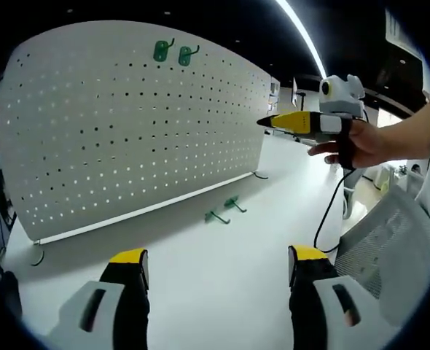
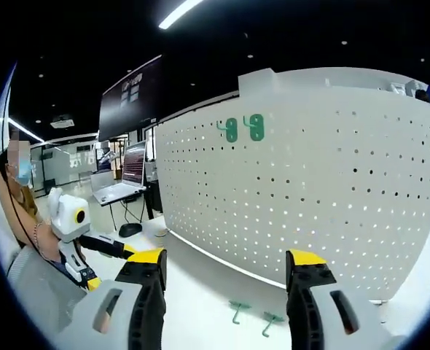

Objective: Insert the hook assembly into the mounting plate slot until the hook locks in place.

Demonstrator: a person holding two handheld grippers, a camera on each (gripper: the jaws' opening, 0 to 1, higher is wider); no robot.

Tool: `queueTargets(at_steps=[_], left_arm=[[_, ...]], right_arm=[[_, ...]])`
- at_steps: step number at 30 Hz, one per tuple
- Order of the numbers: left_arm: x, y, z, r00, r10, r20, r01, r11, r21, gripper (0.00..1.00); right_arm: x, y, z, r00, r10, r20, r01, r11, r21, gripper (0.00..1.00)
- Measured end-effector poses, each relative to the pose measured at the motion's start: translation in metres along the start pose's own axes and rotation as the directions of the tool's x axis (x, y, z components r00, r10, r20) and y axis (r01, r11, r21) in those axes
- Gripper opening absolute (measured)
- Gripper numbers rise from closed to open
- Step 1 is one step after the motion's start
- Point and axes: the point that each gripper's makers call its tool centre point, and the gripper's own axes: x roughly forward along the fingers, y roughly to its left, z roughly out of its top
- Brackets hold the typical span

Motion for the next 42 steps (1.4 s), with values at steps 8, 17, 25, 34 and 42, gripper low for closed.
queueTargets(at_steps=[8, 17, 25, 34, 42], left_arm=[[0.001, -0.001, -0.001, 1.000, -0.006, -0.004, 0.006, 1.000, 0.000, 0.81], [0.000, 0.001, 0.000, 1.000, -0.003, 0.001, 0.003, 1.000, -0.004, 0.82], [-0.001, 0.000, 0.000, 1.000, -0.005, 0.002, 0.005, 1.000, -0.006, 0.82], [-0.001, 0.000, -0.001, 1.000, -0.009, -0.002, 0.009, 1.000, -0.009, 0.82], [-0.001, 0.001, -0.001, 1.000, -0.007, -0.003, 0.007, 1.000, -0.017, 0.82]], right_arm=[[-0.007, 0.000, -0.015, 1.000, -0.003, -0.028, 0.003, 1.000, 0.013, 0.64], [-0.019, -0.004, -0.030, 0.999, -0.010, -0.051, 0.012, 1.000, 0.025, 0.65], [-0.030, -0.008, -0.045, 0.996, -0.017, -0.083, 0.021, 0.999, 0.044, 0.66], [-0.039, -0.009, -0.058, 0.993, -0.013, -0.115, 0.020, 0.998, 0.057, 0.67], [-0.045, -0.009, -0.073, 0.988, -0.007, -0.152, 0.018, 0.997, 0.072, 0.68]])
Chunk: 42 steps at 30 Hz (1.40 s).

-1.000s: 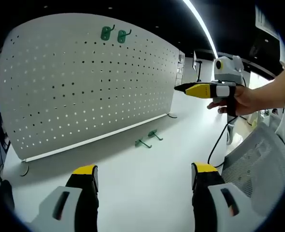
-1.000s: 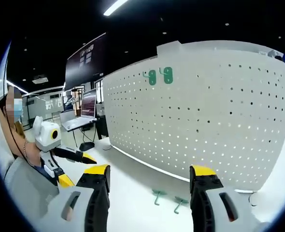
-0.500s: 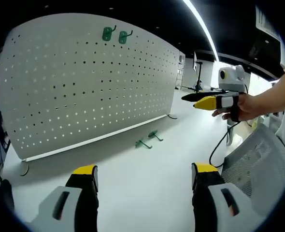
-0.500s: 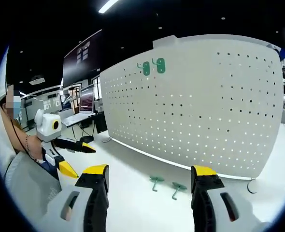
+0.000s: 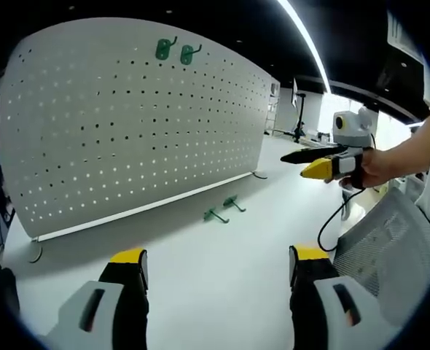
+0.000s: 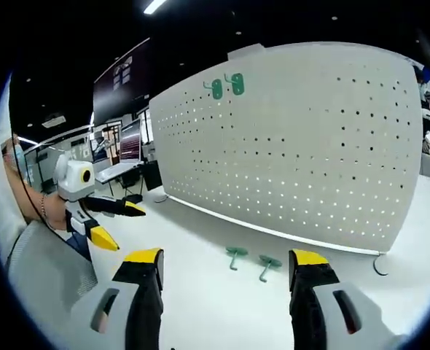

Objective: Insert the hook assembly into the mounting plate slot until the hook locks in place.

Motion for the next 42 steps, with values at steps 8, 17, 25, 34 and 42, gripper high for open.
queueTargets(at_steps=[8, 17, 25, 34, 42], left_arm=[[0.000, 0.000, -0.001, 1.000, 0.000, -0.005, 0.000, 1.000, -0.005, 0.82], [0.000, -0.003, -0.002, 1.000, -0.007, -0.009, 0.007, 1.000, -0.001, 0.82], [-0.001, -0.002, -0.003, 1.000, -0.007, -0.011, 0.007, 1.000, -0.006, 0.82], [0.000, -0.002, -0.004, 1.000, -0.007, -0.014, 0.007, 1.000, -0.011, 0.81], [0.000, -0.001, -0.006, 1.000, -0.008, -0.017, 0.008, 1.000, -0.013, 0.81]], right_arm=[[-0.008, -0.002, -0.011, 1.000, -0.009, -0.028, 0.009, 1.000, 0.006, 0.68], [-0.016, -0.005, -0.019, 0.999, -0.019, -0.049, 0.019, 1.000, 0.005, 0.68], [-0.024, -0.009, -0.028, 0.997, -0.031, -0.068, 0.032, 0.999, 0.013, 0.68], [-0.028, -0.011, -0.036, 0.996, -0.040, -0.083, 0.041, 0.999, 0.018, 0.68], [-0.029, -0.012, -0.037, 0.995, -0.047, -0.086, 0.049, 0.999, 0.022, 0.68]])
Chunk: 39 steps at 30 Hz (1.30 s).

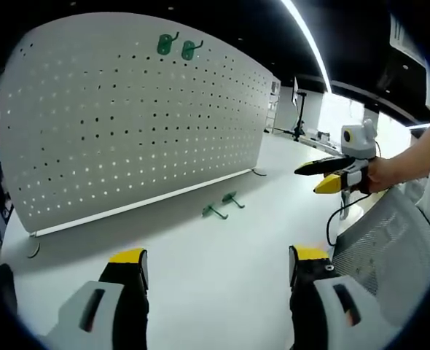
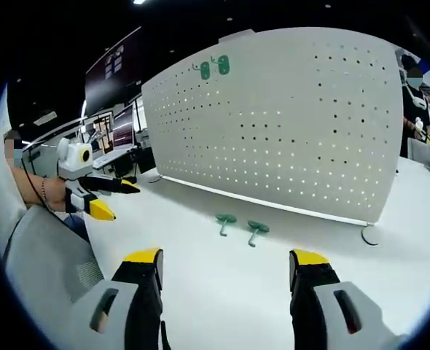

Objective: Insert the hook assembly into the mounting plate slot until the hook locks in place.

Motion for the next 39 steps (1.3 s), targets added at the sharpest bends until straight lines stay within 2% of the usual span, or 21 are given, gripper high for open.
queueTargets(at_steps=[25, 33, 39], left_arm=[[0.003, -0.001, 0.004, 1.000, -0.006, -0.001, 0.006, 1.000, 0.007, 0.81], [0.009, 0.001, 0.009, 1.000, -0.022, -0.018, 0.023, 0.999, 0.036, 0.81], [0.017, -0.001, 0.013, 0.997, -0.061, -0.048, 0.064, 0.996, 0.063, 0.81]], right_arm=[[0.000, 0.000, 0.000, 1.000, 0.000, 0.006, 0.000, 1.000, 0.007, 0.68], [-0.001, -0.001, 0.000, 1.000, -0.002, 0.007, 0.002, 1.000, 0.009, 0.68], [-0.001, 0.000, 0.001, 1.000, 0.004, 0.012, -0.004, 1.000, 0.017, 0.68]])
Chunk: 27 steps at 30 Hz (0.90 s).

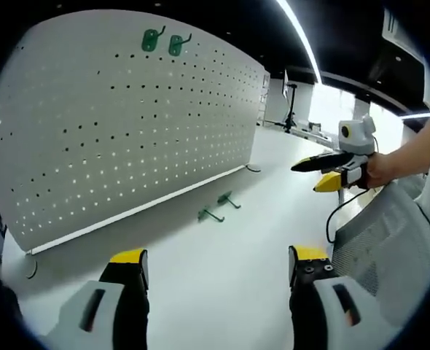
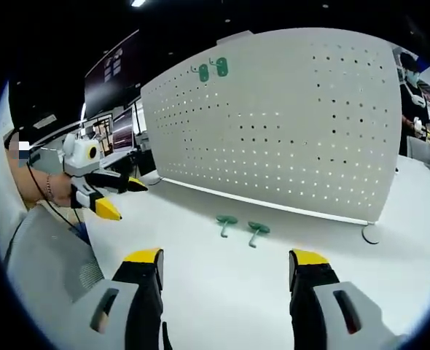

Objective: Insert the hook assembly into the mounting plate slot until the hook locks in place.

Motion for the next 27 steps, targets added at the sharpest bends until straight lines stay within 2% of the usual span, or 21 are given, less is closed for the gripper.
queueTargets(at_steps=[15, 21, 23, 27], left_arm=[[0.022, 0.002, 0.015, 0.994, -0.072, -0.076, 0.079, 0.992, 0.098, 0.81], [0.034, 0.002, 0.019, 0.987, -0.103, -0.121, 0.120, 0.982, 0.144, 0.80], [0.038, 0.001, 0.016, 0.981, -0.116, -0.156, 0.143, 0.974, 0.174, 0.80], [0.044, 0.000, 0.020, 0.977, -0.127, -0.172, 0.161, 0.967, 0.196, 0.80]], right_arm=[[0.000, 0.001, -0.002, 1.000, 0.002, -0.012, -0.002, 1.000, -0.019, 0.68], [-0.001, 0.001, -0.002, 1.000, 0.001, -0.011, -0.001, 1.000, -0.018, 0.68], [-0.001, 0.001, -0.002, 1.000, 0.000, -0.012, 0.000, 1.000, -0.019, 0.68], [-0.001, 0.000, -0.002, 1.000, -0.003, -0.011, 0.003, 1.000, -0.017, 0.68]])
